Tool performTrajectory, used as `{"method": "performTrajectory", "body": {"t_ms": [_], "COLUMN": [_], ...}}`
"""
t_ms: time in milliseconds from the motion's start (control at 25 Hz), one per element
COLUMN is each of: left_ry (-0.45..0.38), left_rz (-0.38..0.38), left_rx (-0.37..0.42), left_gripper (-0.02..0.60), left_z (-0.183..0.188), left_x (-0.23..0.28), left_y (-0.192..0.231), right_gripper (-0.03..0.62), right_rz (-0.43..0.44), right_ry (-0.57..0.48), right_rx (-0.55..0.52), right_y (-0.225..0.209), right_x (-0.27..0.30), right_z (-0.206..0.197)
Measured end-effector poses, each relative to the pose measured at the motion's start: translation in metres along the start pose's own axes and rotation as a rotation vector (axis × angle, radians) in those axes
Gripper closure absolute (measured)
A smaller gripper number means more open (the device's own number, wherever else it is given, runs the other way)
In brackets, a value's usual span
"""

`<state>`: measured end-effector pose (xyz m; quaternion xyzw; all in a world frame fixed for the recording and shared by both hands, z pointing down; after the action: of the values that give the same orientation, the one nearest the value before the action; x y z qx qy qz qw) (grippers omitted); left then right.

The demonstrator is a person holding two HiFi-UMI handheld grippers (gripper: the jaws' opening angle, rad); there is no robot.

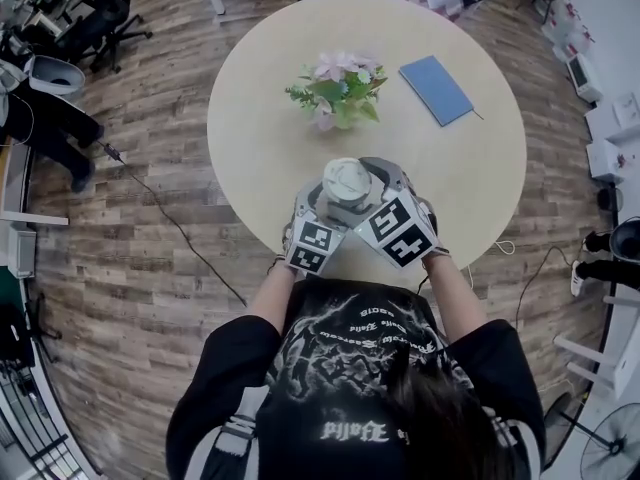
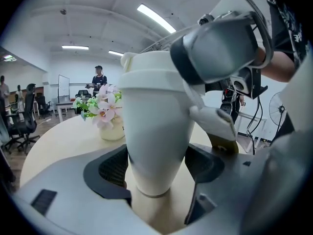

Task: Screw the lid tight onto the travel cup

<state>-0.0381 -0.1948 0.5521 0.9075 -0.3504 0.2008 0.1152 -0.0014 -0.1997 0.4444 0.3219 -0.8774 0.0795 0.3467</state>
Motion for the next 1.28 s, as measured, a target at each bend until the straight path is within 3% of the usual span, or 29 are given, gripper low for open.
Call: {"method": "performTrajectory", "body": {"t_ms": [160, 280, 440, 640, 800, 1280], "left_ry": [0.005, 0.003, 0.000, 0.003, 0.011, 0.013], "left_rz": [-0.009, -0.018, -0.045, -0.116, -0.167, -0.225], "left_rx": [-0.002, -0.002, 0.008, 0.037, 0.061, 0.072], "left_gripper": [0.196, 0.196, 0.196, 0.196, 0.196, 0.196], "left_z": [0.000, -0.001, 0.000, -0.001, 0.000, 0.001], "left_x": [0.000, 0.000, 0.000, 0.000, 0.000, 0.001], "left_y": [0.000, 0.001, 0.002, 0.006, 0.009, 0.013], "right_gripper": [0.175, 0.165, 0.172, 0.180, 0.173, 0.160], "right_rz": [0.095, 0.160, 0.177, 0.267, 0.395, 0.671], "right_ry": [-0.082, -0.104, -0.053, 0.027, 0.130, 0.306], "right_rx": [0.009, -0.138, -0.353, -0.712, -1.021, -1.837], "right_y": [-0.004, -0.013, -0.033, -0.032, -0.023, -0.020], "right_x": [-0.016, -0.029, -0.038, -0.038, -0.032, -0.002], "right_z": [0.014, 0.024, 0.030, 0.038, 0.032, 0.016]}}
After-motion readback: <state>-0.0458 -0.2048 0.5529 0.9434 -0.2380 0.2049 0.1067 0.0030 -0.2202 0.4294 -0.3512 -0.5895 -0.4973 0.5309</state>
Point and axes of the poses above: the fingertips, and each gripper's own axes: x forward along the fingers, y to its left, z out of its top, the point moved 5 cm from there along -x, backward along the fingers, and after that the axes turned 1 degree about -z, right-handed, at the moved point
